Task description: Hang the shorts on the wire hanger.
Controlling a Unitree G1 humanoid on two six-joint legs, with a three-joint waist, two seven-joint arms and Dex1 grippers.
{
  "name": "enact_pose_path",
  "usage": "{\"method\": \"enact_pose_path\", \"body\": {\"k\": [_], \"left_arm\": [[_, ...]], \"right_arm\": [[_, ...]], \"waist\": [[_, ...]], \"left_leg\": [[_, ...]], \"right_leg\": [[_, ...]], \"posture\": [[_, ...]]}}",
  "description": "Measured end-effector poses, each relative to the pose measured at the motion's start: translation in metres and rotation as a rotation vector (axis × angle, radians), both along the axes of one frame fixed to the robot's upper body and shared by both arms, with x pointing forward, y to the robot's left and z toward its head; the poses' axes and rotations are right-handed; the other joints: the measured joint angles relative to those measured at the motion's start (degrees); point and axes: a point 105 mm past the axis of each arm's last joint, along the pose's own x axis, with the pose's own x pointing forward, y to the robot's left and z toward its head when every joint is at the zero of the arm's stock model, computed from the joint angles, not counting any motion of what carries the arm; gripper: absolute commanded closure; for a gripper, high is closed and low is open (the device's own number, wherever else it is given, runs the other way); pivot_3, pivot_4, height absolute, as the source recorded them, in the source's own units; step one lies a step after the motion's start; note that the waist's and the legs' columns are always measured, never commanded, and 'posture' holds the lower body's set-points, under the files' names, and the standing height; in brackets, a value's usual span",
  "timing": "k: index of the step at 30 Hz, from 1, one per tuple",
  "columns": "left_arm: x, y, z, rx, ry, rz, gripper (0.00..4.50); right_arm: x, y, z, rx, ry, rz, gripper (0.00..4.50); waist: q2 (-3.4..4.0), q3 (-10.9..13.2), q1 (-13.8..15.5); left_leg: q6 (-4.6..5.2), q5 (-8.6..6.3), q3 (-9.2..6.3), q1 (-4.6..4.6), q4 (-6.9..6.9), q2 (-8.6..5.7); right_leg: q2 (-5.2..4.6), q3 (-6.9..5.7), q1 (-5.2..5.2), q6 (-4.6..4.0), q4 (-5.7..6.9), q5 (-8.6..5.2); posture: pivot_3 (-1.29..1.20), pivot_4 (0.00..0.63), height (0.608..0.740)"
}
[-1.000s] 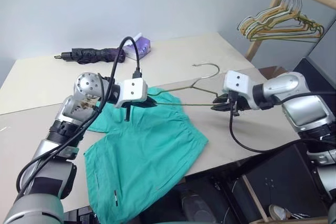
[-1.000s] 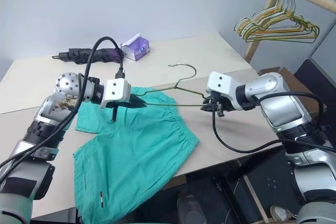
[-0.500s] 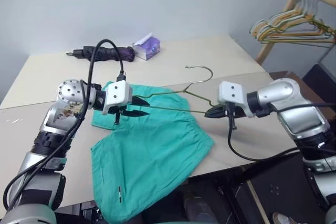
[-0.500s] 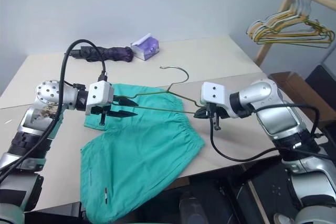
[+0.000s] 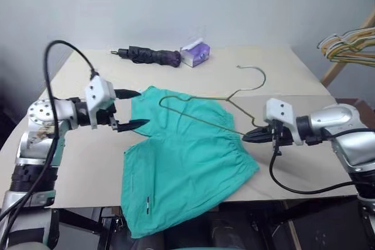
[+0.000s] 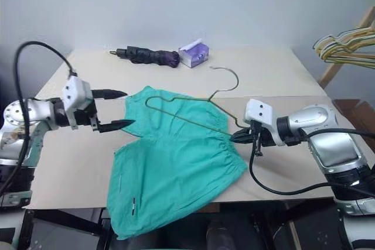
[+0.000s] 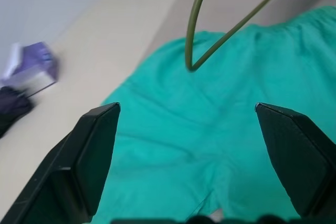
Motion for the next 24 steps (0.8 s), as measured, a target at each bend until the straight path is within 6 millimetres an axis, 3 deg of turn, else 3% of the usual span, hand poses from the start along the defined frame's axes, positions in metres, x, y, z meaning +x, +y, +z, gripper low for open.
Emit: {"method": "enact_pose_path", "body": {"k": [5,12,24], "left_arm": [[-0.005,0.009,0.009,-0.099,0.009,0.021,0.03],[-0.025,-0.007,0.023,-0.131,0.05,-0.108,0.03],[-0.043,-0.032,0.03,-0.162,0.099,-0.256,0.03]], "right_arm": [[-0.005,-0.012,-0.008,0.057,0.116,-0.102,4.5],[-0.015,-0.039,-0.007,0.185,0.358,-0.321,4.5],[-0.083,-0.103,-0.039,0.304,0.747,-0.631,4.5]], "waist": [[-0.01,0.01,1.08],[-0.01,0.08,0.79],[-0.17,0.37,-0.46]], "left_leg": [[0.0,0.0,0.03,-0.07,0.0,0.02],[0.0,-0.01,0.07,-0.04,-0.02,0.05],[0.0,-0.01,0.1,0.02,-0.03,0.06]], "right_leg": [[0.0,-0.02,-0.03,-0.02,-0.05,-0.01],[0.0,-0.01,-0.03,-0.44,-0.05,-0.25],[0.0,0.01,0.03,-0.49,-0.09,-0.31]], "posture": [[0.08,0.065,0.74],[0.05,0.084,0.74],[-0.01,0.093,0.74]]}}
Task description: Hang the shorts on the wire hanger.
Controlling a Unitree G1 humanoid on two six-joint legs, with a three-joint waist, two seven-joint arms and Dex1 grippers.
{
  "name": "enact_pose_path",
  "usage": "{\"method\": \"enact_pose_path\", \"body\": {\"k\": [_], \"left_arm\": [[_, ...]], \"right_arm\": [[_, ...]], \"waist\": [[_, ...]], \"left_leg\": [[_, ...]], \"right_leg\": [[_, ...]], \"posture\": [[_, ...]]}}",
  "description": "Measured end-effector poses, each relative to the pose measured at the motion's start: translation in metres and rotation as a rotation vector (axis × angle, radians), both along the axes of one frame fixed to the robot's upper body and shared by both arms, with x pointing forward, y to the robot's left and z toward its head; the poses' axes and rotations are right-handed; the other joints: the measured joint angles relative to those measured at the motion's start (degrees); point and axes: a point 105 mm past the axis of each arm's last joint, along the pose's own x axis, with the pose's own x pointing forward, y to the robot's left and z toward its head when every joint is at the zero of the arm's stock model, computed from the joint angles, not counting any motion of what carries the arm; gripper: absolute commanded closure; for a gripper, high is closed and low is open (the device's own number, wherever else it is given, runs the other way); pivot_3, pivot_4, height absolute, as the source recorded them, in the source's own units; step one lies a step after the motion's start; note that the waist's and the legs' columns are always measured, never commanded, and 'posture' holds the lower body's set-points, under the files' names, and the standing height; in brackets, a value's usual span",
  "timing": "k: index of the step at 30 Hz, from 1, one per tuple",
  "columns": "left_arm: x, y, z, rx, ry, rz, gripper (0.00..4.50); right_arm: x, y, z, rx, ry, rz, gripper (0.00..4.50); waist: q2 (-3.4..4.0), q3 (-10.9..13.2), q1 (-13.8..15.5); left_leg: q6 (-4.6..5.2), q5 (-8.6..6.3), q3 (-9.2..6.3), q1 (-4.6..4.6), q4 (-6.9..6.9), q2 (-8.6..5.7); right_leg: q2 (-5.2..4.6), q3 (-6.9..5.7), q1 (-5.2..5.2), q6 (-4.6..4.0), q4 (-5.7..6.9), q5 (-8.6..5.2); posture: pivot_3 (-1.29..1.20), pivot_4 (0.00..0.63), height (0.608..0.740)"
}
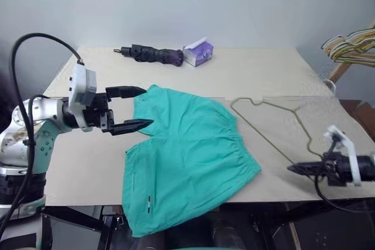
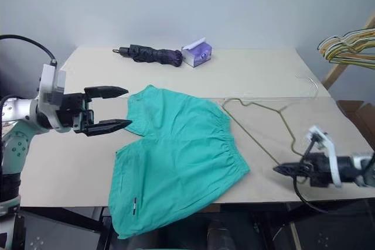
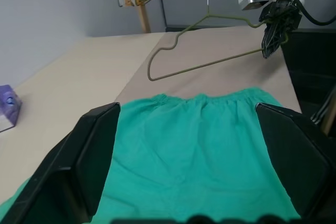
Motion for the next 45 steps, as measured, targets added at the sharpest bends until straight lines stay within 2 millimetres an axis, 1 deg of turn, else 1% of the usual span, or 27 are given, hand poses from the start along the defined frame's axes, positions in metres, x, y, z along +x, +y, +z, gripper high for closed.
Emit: {"method": "enact_pose_path", "body": {"k": [3,7,12,17,23,26,30,34,37,42,45], "left_arm": [[-0.001,-0.004,0.003,0.001,0.001,-0.027,0.03],[-0.001,-0.007,0.002,0.009,0.007,-0.046,0.03],[-0.001,-0.007,-0.001,0.012,0.022,-0.059,0.03],[-0.001,-0.009,0.003,0.019,0.011,-0.076,0.03],[-0.002,-0.008,0.003,0.031,0.014,-0.079,0.03],[-0.002,-0.007,0.003,0.038,0.014,-0.077,0.03],[-0.003,-0.004,0.003,0.053,0.014,-0.068,0.03],[-0.003,-0.002,0.002,0.058,0.019,-0.059,0.03],[-0.004,-0.001,-0.002,0.057,0.031,-0.051,0.03],[-0.005,-0.001,-0.002,0.06,0.026,-0.049,0.03],[-0.005,-0.001,-0.002,0.061,0.021,-0.049,0.03]], "right_arm": [[-0.008,-0.01,-0.009,-0.004,0.068,-0.036,4.5],[-0.011,-0.013,-0.016,0.014,0.1,-0.046,4.5],[-0.01,-0.005,-0.025,0.04,0.123,-0.002,4.5],[0.0,0.004,-0.034,0.064,0.122,0.033,4.5],[0.014,0.01,-0.032,0.111,0.091,0.044,4.5],[0.018,0.016,-0.03,0.152,0.087,0.073,4.5],[0.019,0.022,-0.024,0.197,0.079,0.125,4.5],[0.016,0.025,-0.029,0.167,0.109,0.19,4.5],[0.02,0.026,-0.032,0.119,0.115,0.228,4.5],[0.049,0.032,-0.037,0.079,0.084,0.213,4.5],[0.056,0.034,-0.037,0.053,0.08,0.231,4.5]], "waist": [[-0.02,0.04,-1.06],[-0.02,0.05,-2.28],[-0.03,0.07,-2.98],[-0.08,0.14,-3.17],[-0.04,0.23,-3.12],[-0.02,0.28,-3.04],[-0.01,0.3,-2.91],[0.0,0.3,-2.7],[0.02,0.32,-2.67],[0.01,0.34,-2.52],[0.07,0.38,-1.8]], "left_leg": [[0.0,0.0,0.06,0.05,0.01,0.0],[0.0,0.0,0.05,0.05,-0.01,0.01],[0.0,0.0,0.04,0.01,-0.02,0.01],[-0.01,0.0,0.04,0.01,-0.02,0.01],[0.0,0.0,0.04,-0.01,-0.08,0.01],[-0.01,0.0,0.03,-0.02,-0.09,0.01],[-0.01,0.0,0.03,-0.01,-0.1,0.01],[-0.01,-0.01,0.04,-0.01,-0.1,0.01],[-0.01,0.0,0.05,-0.02,-0.1,0.01],[-0.01,0.0,0.04,-0.02,-0.11,0.01],[-0.01,0.0,0.05,-0.08,-0.18,0.01]], "right_leg": [[0.0,0.06,0.02,-0.01,0.0,0.0],[0.02,0.06,0.0,-0.01,0.0,0.0],[0.02,0.05,-0.02,0.0,-0.01,0.0],[0.02,0.05,-0.02,0.0,-0.02,0.0],[0.02,0.05,-0.06,0.01,-0.04,0.0],[0.02,0.04,-0.06,0.01,-0.04,0.0],[0.02,0.04,-0.06,0.03,-0.05,0.01],[0.02,0.04,-0.07,0.02,-0.05,0.0],[0.02,0.04,-0.09,0.02,-0.05,0.0],[0.02,0.03,-0.09,0.06,-0.05,0.04],[0.02,0.03,-0.15,0.28,-0.08,0.14]], "posture": [[-0.01,0.09,0.74],[-0.02,0.085,0.74],[-0.02,0.082,0.74],[-0.01,0.082,0.74],[0.01,0.084,0.74],[0.02,0.081,0.74],[0.03,0.077,0.74],[0.05,0.072,0.74],[0.06,0.069,0.74],[0.07,0.067,0.74],[0.08,0.068,0.74]]}}
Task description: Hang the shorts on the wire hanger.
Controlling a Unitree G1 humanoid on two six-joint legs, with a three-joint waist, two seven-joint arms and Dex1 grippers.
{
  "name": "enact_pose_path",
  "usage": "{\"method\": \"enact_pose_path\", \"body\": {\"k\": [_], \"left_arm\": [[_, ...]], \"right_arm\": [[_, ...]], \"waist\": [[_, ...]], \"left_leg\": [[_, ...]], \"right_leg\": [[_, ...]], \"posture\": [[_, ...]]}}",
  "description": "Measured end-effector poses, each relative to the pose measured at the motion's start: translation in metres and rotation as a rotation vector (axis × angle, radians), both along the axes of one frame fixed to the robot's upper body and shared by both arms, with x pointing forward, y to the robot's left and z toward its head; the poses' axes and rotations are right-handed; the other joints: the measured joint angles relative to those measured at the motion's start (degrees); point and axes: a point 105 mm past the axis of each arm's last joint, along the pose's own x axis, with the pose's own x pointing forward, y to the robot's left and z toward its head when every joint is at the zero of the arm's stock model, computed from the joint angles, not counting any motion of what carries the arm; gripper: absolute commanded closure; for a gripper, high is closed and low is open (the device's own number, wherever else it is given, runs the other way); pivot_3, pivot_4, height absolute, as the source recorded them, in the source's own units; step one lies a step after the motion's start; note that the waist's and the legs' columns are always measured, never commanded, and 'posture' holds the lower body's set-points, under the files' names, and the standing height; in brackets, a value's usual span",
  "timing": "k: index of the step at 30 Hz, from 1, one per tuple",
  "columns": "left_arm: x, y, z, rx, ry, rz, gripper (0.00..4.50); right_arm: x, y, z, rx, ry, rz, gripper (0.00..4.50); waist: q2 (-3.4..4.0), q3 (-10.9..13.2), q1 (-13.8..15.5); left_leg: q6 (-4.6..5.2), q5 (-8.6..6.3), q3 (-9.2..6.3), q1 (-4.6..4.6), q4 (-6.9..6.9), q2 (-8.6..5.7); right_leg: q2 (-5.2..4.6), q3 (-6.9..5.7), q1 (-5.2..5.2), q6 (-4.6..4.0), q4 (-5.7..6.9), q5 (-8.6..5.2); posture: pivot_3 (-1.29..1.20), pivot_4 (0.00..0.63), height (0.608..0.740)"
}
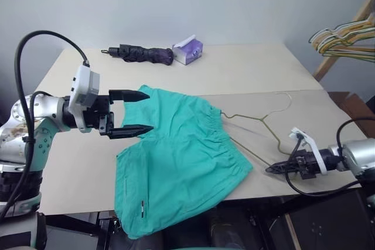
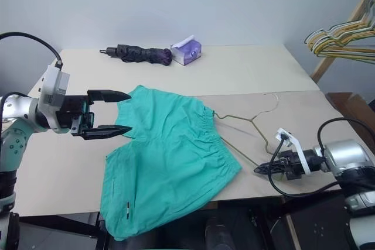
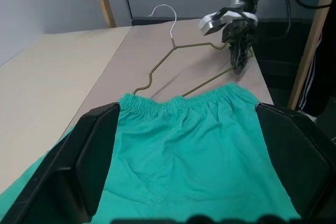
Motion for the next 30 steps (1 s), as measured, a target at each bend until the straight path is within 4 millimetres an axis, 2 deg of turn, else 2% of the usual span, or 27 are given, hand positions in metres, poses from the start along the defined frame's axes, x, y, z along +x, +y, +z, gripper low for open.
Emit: {"method": "enact_pose_path", "body": {"k": [5,14,20,23,27,30], "left_arm": [[-0.001,0.001,-0.002,0.001,-0.007,0.011,0.03],[0.001,0.002,-0.004,0.001,-0.013,0.032,0.03],[0.001,0.002,-0.004,0.001,-0.026,0.036,0.03],[0.002,0.001,-0.004,0.002,-0.034,0.037,0.03],[0.006,0.001,-0.006,0.002,-0.039,0.039,0.03],[0.015,-0.002,-0.004,0.006,-0.066,0.035,0.03]], "right_arm": [[0.009,0.006,0.005,-0.02,-0.014,0.057,4.5],[0.028,0.018,-0.002,-0.03,-0.007,0.069,4.5],[0.037,0.013,0.002,-0.044,-0.052,0.051,4.5],[0.042,0.008,0.012,-0.064,-0.142,0.06,4.5],[0.054,-0.003,0.026,-0.304,-0.4,0.125,4.5],[0.06,0.005,0.04,-0.45,-0.58,0.196,4.5]], "waist": [[0.01,0.01,0.71],[0.03,0.02,1.62],[0.05,0.03,2.02],[0.07,0.05,1.98],[0.11,0.06,1.83],[0.13,0.07,1.57]], "left_leg": [[0.0,0.0,-0.01,-0.03,-0.06,0.0],[0.0,0.0,-0.01,-0.01,-0.05,0.0],[0.0,0.0,-0.03,-0.06,-0.06,0.0],[0.0,0.0,-0.01,-0.05,-0.05,0.0],[0.0,0.0,0.0,-0.05,-0.07,0.0],[-0.01,0.0,0.01,-0.08,-0.06,0.0]], "right_leg": [[0.0,-0.03,-0.01,0.08,-0.05,0.03],[0.0,-0.03,0.0,0.04,-0.05,0.02],[0.0,-0.07,-0.01,0.08,-0.07,0.04],[0.0,-0.06,-0.01,0.08,-0.06,0.04],[0.01,-0.07,-0.06,0.08,-0.05,0.03],[0.01,-0.06,-0.11,0.08,-0.04,0.03]], "posture": [[0.1,0.065,0.74],[0.11,0.07,0.74],[0.08,0.066,0.74],[0.06,0.064,0.74],[0.01,0.058,0.74],[-0.01,0.054,0.74]]}}
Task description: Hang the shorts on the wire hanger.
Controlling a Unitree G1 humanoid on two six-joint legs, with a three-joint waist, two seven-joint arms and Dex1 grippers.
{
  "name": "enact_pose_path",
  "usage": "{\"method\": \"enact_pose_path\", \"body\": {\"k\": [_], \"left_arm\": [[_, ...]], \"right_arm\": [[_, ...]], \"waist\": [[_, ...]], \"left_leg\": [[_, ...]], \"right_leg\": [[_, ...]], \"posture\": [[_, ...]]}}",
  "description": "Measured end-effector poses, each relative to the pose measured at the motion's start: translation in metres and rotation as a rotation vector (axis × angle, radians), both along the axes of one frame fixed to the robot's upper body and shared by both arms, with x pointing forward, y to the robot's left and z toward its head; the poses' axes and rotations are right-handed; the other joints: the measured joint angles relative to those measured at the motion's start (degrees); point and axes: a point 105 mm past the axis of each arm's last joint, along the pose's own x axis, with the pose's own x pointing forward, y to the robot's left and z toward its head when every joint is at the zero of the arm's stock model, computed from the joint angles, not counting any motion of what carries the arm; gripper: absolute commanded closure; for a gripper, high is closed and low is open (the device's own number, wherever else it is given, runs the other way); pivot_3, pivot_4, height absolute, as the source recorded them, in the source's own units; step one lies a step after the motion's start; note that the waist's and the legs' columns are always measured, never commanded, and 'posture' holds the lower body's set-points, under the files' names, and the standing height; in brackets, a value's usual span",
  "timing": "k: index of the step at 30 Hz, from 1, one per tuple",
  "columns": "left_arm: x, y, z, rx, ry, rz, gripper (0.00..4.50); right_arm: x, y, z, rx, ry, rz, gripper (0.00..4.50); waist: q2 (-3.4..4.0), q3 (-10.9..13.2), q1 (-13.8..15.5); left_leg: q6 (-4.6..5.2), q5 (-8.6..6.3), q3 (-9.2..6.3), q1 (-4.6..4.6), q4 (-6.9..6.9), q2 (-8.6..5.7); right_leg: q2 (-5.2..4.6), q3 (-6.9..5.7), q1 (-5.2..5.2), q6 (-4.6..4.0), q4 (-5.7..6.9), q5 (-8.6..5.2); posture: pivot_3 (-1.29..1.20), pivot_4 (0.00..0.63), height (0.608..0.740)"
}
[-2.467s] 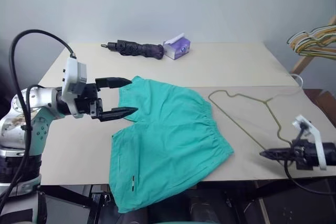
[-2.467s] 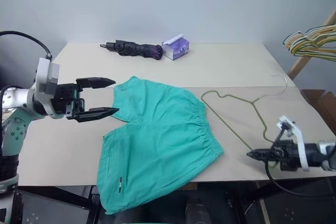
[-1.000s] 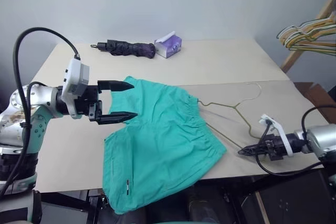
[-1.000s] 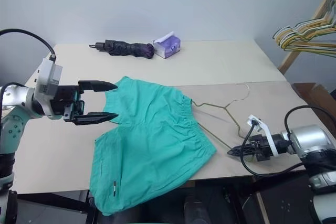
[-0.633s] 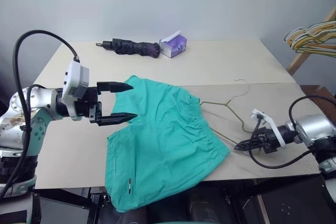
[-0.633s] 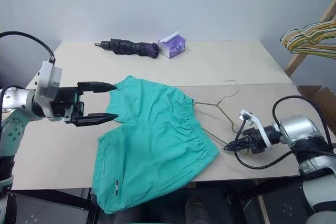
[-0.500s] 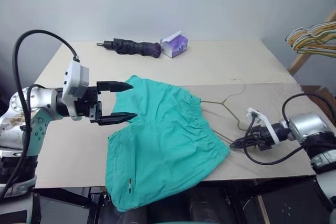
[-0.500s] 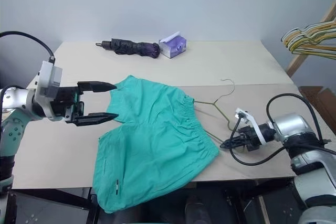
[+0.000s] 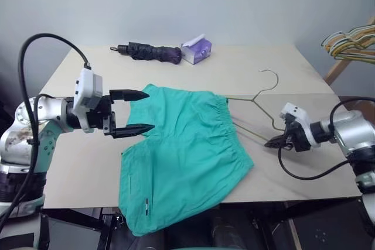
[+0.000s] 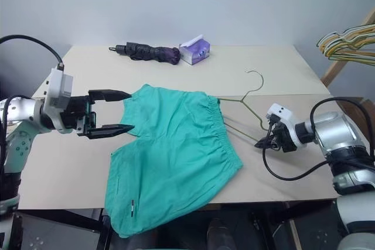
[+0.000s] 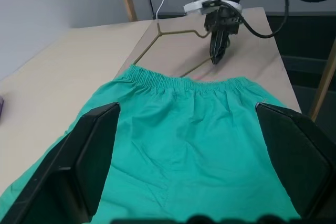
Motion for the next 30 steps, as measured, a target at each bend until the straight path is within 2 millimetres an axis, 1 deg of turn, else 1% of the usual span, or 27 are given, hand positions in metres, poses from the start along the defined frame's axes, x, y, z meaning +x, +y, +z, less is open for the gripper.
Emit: {"method": "enact_pose_path", "body": {"k": [3,4,8,11,15,20,21,24,27,28,30], "left_arm": [[0.012,-0.002,0.004,0.021,-0.047,0.007,0.03],[0.021,-0.003,0.007,0.032,-0.076,0.021,0.03],[0.043,-0.008,0.015,0.062,-0.159,0.038,0.03],[0.054,-0.012,0.017,0.106,-0.219,0.019,0.03],[0.061,-0.017,0.013,0.203,-0.287,-0.076,0.03],[0.062,-0.028,-0.007,0.348,-0.27,-0.244,0.03],[0.062,-0.029,-0.01,0.367,-0.268,-0.257,0.03],[0.067,-0.034,-0.028,0.449,-0.249,-0.299,0.03],[0.068,-0.038,-0.043,0.495,-0.228,-0.328,0.61],[0.069,-0.038,-0.044,0.499,-0.226,-0.33,0.87],[0.07,-0.038,-0.044,0.498,-0.227,-0.33,1.55]], "right_arm": [[0.001,0.021,0.025,-0.04,-0.133,0.074,4.5],[-0.001,0.031,0.035,-0.052,-0.179,0.094,4.5],[-0.013,0.063,0.057,-0.067,-0.271,0.165,4.5],[-0.022,0.079,0.061,-0.083,-0.301,0.199,4.5],[-0.034,0.092,0.061,-0.101,-0.294,0.236,4.5],[-0.048,0.103,0.06,-0.122,-0.269,0.304,4.5],[-0.049,0.104,0.06,-0.119,-0.265,0.31,4.5],[-0.051,0.108,0.065,-0.107,-0.266,0.328,4.5],[-0.052,0.111,0.068,-0.096,-0.263,0.334,4.5],[-0.052,0.111,0.068,-0.091,-0.255,0.334,4.5],[-0.053,0.112,0.068,-0.083,-0.243,0.333,4.5]], "waist": [[0.01,-0.01,-0.74],[0.03,-0.02,-1.1],[0.03,-0.08,-1.61],[0.02,-0.15,-1.98],[0.02,-0.39,-3.03],[0.01,-0.39,-4.57],[0.01,-0.4,-4.78],[0.01,-0.4,-5.96],[0.0,-0.41,-7.05],[0.0,-0.41,-7.4],[0.0,-0.41,-7.98]], "left_leg": [[0.0,0.0,-0.02,-0.04,0.0,0.0],[0.0,0.0,-0.03,-0.06,0.0,0.0],[0.0,0.0,-0.06,-0.13,0.01,0.0],[0.0,0.0,-0.06,-0.33,0.04,0.0],[-0.01,0.02,-0.07,-0.91,0.18,-0.01],[-0.01,0.02,-0.08,-0.95,0.2,0.0],[-0.01,0.02,-0.09,-0.94,0.21,-0.01],[-0.01,0.02,-0.11,-0.94,0.27,-0.01],[-0.01,0.02,-0.15,-0.97,0.27,0.0],[0.0,0.02,-0.17,-1.0,0.27,0.0],[0.0,0.02,-0.18,-1.0,0.27,-0.01]], "right_leg": [[0.0,0.0,-0.01,0.01,0.0,0.01],[0.01,-0.01,-0.02,0.01,0.0,0.01],[0.01,-0.02,-0.03,0.03,-0.02,0.02],[0.01,-0.04,-0.22,0.03,-0.02,0.04],[0.01,-0.02,-0.81,0.01,0.12,0.12],[0.01,-0.02,-0.84,0.03,0.13,0.12],[0.01,-0.02,-0.82,0.03,0.13,0.12],[0.01,-0.01,-0.82,0.06,0.18,0.13],[0.01,-0.01,-0.85,0.06,0.2,0.13],[0.01,-0.02,-0.85,0.07,0.2,0.13],[0.01,-0.01,-0.86,0.07,0.2,0.13]], "posture": [[-0.05,0.039,0.74],[-0.05,0.039,0.74],[-0.08,0.021,0.74],[-0.1,0.005,0.74],[-0.11,0.0,0.74],[-0.13,0.0,0.74],[-0.13,0.0,0.74],[-0.13,0.0,0.74],[-0.14,0.0,0.74],[-0.15,0.0,0.74],[-0.15,0.0,0.74]]}}
